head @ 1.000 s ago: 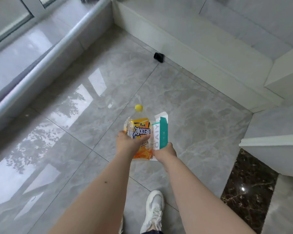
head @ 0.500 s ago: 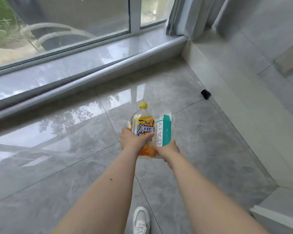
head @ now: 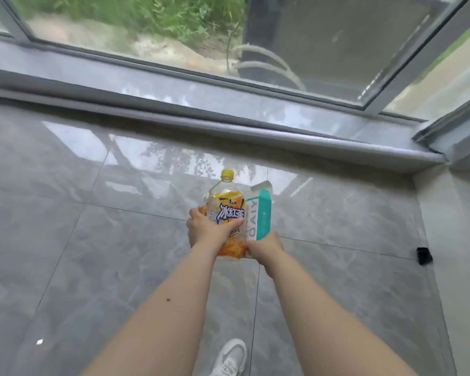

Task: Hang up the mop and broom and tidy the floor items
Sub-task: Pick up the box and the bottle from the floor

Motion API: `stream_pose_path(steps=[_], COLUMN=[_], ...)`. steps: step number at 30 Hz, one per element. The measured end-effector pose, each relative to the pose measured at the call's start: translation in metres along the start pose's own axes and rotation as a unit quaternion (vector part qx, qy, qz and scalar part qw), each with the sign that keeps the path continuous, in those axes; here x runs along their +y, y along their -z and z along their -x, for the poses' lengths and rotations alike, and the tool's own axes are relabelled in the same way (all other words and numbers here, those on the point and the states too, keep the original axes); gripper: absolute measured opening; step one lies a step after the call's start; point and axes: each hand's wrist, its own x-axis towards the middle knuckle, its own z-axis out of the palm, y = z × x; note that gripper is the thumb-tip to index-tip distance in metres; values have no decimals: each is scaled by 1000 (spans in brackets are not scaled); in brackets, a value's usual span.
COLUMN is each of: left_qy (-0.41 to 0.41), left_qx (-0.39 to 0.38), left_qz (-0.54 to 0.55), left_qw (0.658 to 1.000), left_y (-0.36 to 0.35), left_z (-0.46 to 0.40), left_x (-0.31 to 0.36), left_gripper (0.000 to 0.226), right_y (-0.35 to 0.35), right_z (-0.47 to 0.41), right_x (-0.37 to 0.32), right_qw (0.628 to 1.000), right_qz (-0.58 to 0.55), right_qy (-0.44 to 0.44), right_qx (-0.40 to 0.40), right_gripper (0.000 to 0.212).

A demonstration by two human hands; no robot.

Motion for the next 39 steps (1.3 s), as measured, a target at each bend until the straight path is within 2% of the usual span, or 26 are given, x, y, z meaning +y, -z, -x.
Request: stream_pose_path(steps=[6,10,18,20,23,26,33,37,39], left_qy=[79,122,186,201,226,253,284,289,293], left_qx=[91,154,248,261,289,313,384,423,420], left_qz=[102,166,263,275,313,339,398,447,459], left_qw=[987,966,914,903,876,851,783,734,726], left_y=[131,236,434,468,528,580,689,739,754], left_z=[-26,-34,-21,-17,-7,5,28,36,38], left_x=[-63,-124,-262,-285,-337,-383,-474,-522,-529], left_gripper=[103,102,103,103,101,100,109,112,118], right_y=[-125,-228,-427,-458,-522,-583,-707,-769,-783], right_z=[50,111,248,270,318,360,446,488,498], right_x=[-37,-56,-61,-61,-53,-45,-26,-20,-22], right_qw=[993,981,941,932,905,878,813,772,759], right_qz=[68,123,216,231,291,344,418,450,458], right_qy=[55,97,165,178,208,231,291,330,341], right_qx=[-77,-112,-200,-214,-229,-238,-280,-305,-313], right_gripper=[49,40,41,27,30,53,50,48,50])
